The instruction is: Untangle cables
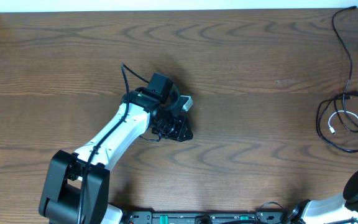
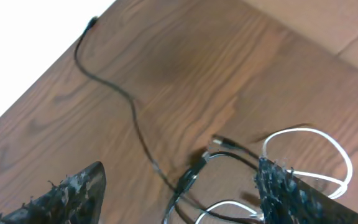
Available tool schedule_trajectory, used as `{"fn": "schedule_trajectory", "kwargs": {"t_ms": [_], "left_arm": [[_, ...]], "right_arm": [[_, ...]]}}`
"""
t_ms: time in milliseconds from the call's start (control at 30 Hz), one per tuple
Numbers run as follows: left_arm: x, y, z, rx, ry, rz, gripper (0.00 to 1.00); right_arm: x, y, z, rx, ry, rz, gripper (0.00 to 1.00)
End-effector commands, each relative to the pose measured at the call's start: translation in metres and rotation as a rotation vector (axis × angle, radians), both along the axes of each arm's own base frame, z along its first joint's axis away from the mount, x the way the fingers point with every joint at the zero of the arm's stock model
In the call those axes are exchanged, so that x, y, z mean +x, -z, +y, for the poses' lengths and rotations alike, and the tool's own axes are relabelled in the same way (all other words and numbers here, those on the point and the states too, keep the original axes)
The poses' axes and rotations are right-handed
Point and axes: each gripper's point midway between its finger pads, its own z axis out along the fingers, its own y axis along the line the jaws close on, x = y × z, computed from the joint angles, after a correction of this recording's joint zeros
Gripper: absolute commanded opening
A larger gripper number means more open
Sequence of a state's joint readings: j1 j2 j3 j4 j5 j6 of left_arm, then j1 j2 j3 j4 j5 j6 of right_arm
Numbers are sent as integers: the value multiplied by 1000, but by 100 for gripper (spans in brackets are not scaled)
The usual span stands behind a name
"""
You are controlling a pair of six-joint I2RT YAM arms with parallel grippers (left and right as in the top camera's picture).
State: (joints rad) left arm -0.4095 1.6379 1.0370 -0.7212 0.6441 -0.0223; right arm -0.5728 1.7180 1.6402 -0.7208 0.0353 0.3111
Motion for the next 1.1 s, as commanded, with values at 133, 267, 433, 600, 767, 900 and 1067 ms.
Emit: {"fn": "schedule_trajectory", "kwargs": {"t_ms": [133,267,433,600,767,900,1067], "left_arm": [[0,1,1,9,3,-5,30],[0,1,1,9,3,-4,30],[0,1,1,9,3,-4,30],[0,1,1,9,3,-5,30],[1,1,0,7,3,-8,30],[1,1,0,8,3,-8,30],[1,1,0,7,3,-8,30]], "right_arm": [[23,11,32,-13,-168,31,77],[39,44,39,-31,-262,111,77],[59,107,37,35,-287,173,77],[75,154,44,98,-324,194,75],[78,203,51,141,-339,257,62],[78,207,52,146,-342,264,6],[76,171,53,120,-342,228,1]]}}
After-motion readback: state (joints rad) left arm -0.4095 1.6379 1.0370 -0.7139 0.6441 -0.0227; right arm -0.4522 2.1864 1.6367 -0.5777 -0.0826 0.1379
